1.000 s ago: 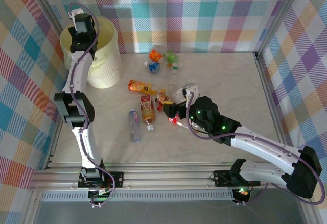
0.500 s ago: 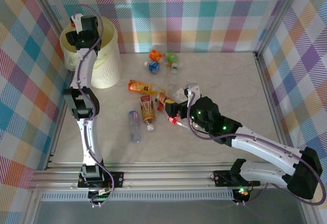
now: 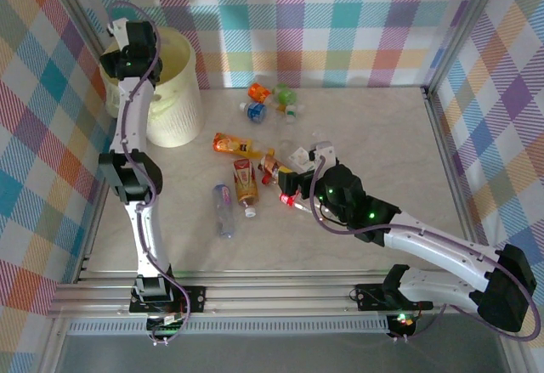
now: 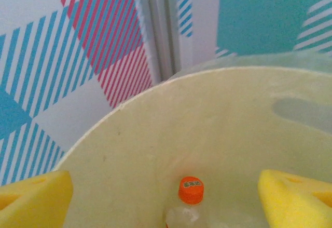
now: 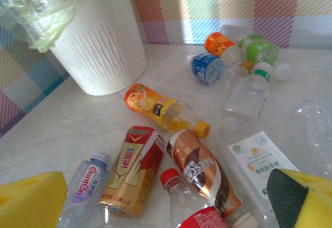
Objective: Put the plastic bottles in the bin
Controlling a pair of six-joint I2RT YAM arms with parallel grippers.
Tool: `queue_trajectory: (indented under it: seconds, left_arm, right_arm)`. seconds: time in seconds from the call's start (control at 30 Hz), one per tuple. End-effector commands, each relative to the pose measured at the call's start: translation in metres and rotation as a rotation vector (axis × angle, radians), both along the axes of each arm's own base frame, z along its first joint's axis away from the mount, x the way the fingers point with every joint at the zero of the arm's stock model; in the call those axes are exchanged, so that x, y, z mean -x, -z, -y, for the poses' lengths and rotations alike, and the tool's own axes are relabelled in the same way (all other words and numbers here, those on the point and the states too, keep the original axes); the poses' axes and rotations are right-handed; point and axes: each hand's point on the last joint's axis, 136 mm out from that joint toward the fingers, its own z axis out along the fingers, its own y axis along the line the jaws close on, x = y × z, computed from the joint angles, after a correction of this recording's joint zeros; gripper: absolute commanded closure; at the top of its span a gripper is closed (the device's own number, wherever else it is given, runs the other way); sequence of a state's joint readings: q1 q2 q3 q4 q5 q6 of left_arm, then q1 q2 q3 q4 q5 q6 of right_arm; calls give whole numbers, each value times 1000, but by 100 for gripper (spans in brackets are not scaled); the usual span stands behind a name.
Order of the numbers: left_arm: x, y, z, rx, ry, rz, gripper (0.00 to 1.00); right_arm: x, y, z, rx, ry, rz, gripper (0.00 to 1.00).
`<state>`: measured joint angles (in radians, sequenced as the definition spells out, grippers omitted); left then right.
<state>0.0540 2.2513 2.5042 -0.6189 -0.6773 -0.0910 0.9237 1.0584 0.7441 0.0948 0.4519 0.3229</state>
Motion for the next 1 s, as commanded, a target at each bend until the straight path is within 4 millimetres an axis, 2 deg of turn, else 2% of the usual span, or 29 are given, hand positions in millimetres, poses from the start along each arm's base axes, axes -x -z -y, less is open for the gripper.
queue_trajectory:
  seconds: [0.0, 0.2, 0.33, 0.5, 0.63, 0.8, 0.97]
  left_arm:
    - [23, -59, 11, 91, 96, 127, 7]
    - [41, -85, 53, 204, 270, 168, 4]
    - [57, -93, 81, 287, 365, 218, 3]
    - [92, -106, 110, 369, 449, 291, 1]
    - [124, -107, 140, 423, 525, 310, 0]
    - [165, -93, 185, 522, 677, 287, 0]
    - [204, -48, 219, 601, 739, 188, 0]
  right_arm:
    - [-6, -9, 14, -47, 83, 24, 0]
    - [-5, -3, 18, -54, 99, 14, 0]
    - [-6, -1, 17, -57, 102, 17, 0]
    - [-8, 3, 15, -62, 102, 14, 0]
    - [-11, 7, 12, -74, 110, 8, 0]
    - [-16, 12, 8, -71, 116, -13, 0]
    - [-20, 18, 1, -63, 110, -34, 0]
